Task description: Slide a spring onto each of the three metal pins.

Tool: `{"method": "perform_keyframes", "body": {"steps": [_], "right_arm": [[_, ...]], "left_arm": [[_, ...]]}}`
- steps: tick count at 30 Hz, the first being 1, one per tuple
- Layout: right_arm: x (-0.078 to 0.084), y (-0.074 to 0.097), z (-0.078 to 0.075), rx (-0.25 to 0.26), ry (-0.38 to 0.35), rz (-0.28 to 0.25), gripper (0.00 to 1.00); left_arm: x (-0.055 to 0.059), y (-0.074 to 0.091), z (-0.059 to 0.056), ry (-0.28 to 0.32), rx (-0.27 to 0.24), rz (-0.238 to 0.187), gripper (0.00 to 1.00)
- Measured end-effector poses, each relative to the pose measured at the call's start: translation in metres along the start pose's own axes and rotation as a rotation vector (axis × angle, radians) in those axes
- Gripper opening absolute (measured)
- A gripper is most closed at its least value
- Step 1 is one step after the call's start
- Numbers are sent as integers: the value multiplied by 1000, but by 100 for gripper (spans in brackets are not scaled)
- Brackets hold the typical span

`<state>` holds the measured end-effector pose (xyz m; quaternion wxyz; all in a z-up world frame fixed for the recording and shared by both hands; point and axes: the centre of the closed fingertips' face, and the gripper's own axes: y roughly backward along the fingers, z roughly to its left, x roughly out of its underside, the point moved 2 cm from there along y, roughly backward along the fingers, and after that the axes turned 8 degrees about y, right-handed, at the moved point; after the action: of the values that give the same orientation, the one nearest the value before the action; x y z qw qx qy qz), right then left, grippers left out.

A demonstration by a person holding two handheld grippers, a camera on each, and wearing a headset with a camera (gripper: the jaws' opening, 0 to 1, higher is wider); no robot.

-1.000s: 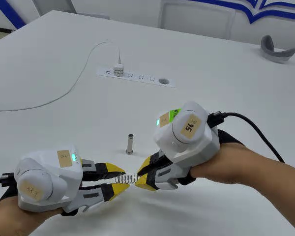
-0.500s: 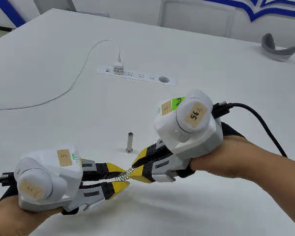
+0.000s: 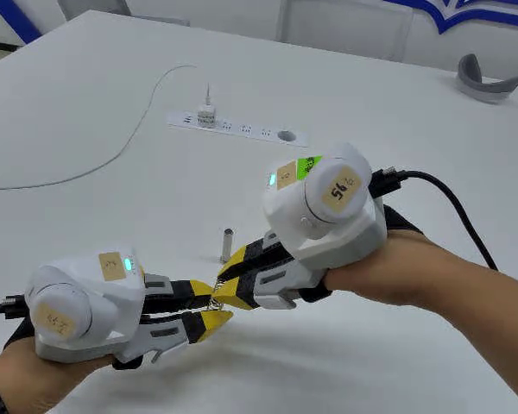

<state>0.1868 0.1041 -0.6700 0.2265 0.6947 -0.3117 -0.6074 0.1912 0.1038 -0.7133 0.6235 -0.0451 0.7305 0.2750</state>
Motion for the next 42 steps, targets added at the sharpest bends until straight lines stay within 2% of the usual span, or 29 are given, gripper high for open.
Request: {"method": "perform_keyframes", "body": {"steps": [7, 12, 17, 20, 27, 39, 42], "right_arm": [[-4, -2, -3, 23, -5, -25, 12], [-4, -2, -6, 46, -17, -35, 16], [-1, -1, -8, 62, -51, -57, 15], [-1, -1, -8, 65, -77, -81, 15], [-1, -2, -8, 75, -91, -98, 12], [-1, -3, -12, 93, -107, -103, 12], [-1, -2, -15, 102, -110, -106, 12]], "left_arm": [[0, 2, 4, 47, 2, -19, 11], [-3, 2, 6, 60, 0, -33, 11], [-4, 1, 6, 72, 2, -40, 11], [-4, 1, 6, 76, 4, -43, 11], [-6, 0, 6, 79, 9, -48, 11], [-7, -1, 9, 56, -3, -46, 12], [-7, -1, 12, 66, -10, -47, 16]]}}
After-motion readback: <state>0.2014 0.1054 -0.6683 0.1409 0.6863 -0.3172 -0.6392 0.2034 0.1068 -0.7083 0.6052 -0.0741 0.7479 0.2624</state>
